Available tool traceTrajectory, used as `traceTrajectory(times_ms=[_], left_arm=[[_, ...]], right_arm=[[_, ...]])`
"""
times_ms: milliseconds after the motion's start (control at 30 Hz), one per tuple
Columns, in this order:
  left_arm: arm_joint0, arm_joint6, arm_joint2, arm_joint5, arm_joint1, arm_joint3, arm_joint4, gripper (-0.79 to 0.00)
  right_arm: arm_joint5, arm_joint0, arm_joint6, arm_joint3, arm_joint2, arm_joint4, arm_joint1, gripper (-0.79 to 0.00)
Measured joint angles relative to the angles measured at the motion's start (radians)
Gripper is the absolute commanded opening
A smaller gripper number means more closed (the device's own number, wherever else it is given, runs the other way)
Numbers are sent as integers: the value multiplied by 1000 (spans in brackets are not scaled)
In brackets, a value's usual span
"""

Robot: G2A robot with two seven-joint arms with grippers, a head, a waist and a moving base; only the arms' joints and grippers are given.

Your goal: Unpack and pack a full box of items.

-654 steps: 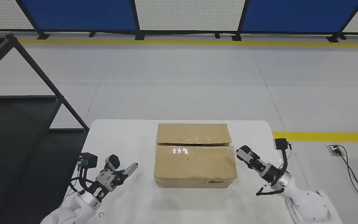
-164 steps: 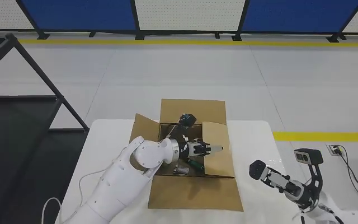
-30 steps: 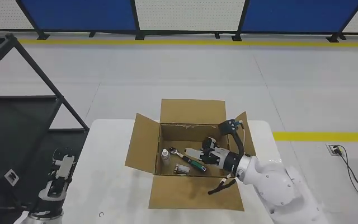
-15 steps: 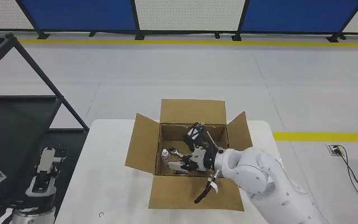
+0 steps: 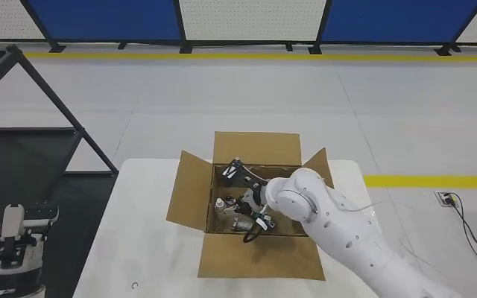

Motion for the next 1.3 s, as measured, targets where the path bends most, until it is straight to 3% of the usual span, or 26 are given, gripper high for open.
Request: traceTrajectory(times_ms=[300,467,700,867,933,1300], left_arm=[[0,0,0,0,0,0,0,0],[0,0,0,0,0,0,0,0],[6,11,-4,11,-2,0,2,0],[20,19,-7,11,-4,-2,3,0],[23,21,-8,12,-5,-4,4,0],[38,31,-15,7,-9,-2,5,0]], right_arm=[[-15,-16,-23,5,-11,-25,-2,0],[-149,6,-61,71,-64,-83,-27,0],[-209,46,-162,164,-125,-168,-74,0],[-225,71,-206,234,-158,-200,-113,-228],[-228,81,-219,259,-167,-204,-128,-385],[-282,125,-263,403,-207,-218,-209,-434]])
